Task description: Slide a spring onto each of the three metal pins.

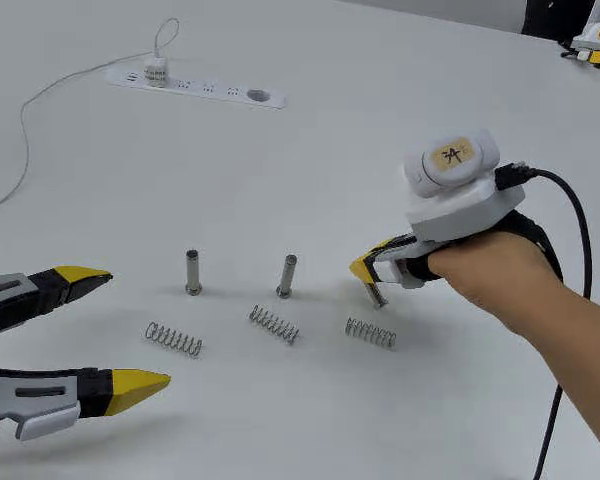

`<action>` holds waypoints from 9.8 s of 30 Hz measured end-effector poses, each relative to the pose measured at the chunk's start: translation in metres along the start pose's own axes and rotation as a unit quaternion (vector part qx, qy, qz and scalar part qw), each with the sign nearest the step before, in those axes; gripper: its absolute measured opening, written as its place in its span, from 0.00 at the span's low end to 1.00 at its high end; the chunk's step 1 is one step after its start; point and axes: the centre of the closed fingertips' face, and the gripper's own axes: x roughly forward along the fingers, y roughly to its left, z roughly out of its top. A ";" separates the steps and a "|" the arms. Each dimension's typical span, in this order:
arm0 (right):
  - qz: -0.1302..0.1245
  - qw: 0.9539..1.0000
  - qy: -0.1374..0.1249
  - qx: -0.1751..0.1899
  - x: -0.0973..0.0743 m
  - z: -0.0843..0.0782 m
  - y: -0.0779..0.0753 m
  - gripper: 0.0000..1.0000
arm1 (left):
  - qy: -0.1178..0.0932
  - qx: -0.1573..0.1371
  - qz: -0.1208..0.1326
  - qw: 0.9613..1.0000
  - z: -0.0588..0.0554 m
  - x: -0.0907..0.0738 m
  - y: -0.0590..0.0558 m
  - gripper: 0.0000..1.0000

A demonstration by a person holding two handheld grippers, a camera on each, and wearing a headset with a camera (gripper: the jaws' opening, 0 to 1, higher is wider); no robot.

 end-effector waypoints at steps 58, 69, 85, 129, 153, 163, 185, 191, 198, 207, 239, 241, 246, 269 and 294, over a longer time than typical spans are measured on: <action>-0.003 0.998 -0.060 0.006 -0.039 -0.023 -0.002 0.09 | -0.001 0.013 -0.003 1.000 0.005 -0.004 -0.005 0.73; -0.002 0.998 -0.061 0.001 -0.035 -0.024 -0.003 0.09 | 0.000 0.013 -0.003 1.000 0.005 -0.003 -0.005 0.73; -0.002 0.998 -0.062 -0.003 -0.032 -0.022 -0.005 0.09 | 0.003 0.012 -0.001 1.000 0.004 -0.004 -0.004 0.72; 0.054 0.996 -0.041 -0.066 -0.038 -0.038 0.028 0.15 | 0.003 0.014 -0.007 1.000 0.004 -0.002 -0.008 0.72; 0.100 0.970 0.070 -0.211 0.000 -0.040 0.051 0.15 | 0.007 0.009 -0.003 1.000 0.000 -0.003 -0.008 0.72; 0.109 0.956 0.110 -0.249 0.010 -0.046 0.051 0.14 | 0.008 0.007 -0.003 1.000 -0.001 -0.003 -0.008 0.72; 0.111 0.960 0.092 -0.240 -0.001 -0.038 0.052 0.12 | 0.009 0.008 -0.004 1.000 -0.001 -0.003 -0.007 0.71; 0.099 0.967 0.071 -0.223 -0.009 -0.033 0.048 0.12 | 0.007 0.012 -0.006 1.000 0.002 -0.003 -0.008 0.71; 0.088 0.974 0.048 -0.203 -0.017 -0.029 0.044 0.12 | 0.006 0.014 -0.007 1.000 0.003 -0.003 -0.009 0.71; 0.081 0.980 0.024 -0.177 -0.022 -0.026 0.044 0.12 | 0.005 0.013 -0.006 1.000 0.002 -0.003 -0.009 0.71; 0.044 0.991 -0.060 -0.115 -0.088 0.023 0.019 0.12 | 0.006 0.010 -0.006 1.000 0.001 0.000 -0.009 0.71; 0.038 0.991 -0.060 -0.112 -0.088 0.025 0.014 0.12 | 0.006 0.010 -0.005 1.000 0.001 -0.001 -0.009 0.71; 0.031 0.992 -0.053 -0.108 -0.086 0.024 0.007 0.12 | 0.006 0.009 -0.003 1.000 0.001 -0.003 -0.008 0.71; 0.041 0.994 -0.027 -0.101 -0.065 0.013 0.003 0.12 | 0.009 0.008 -0.002 1.000 -0.001 -0.003 -0.006 0.71; 0.047 0.995 0.001 -0.090 -0.031 -0.010 0.002 0.12 | 0.014 0.001 -0.001 1.000 -0.006 -0.002 -0.007 0.71</action>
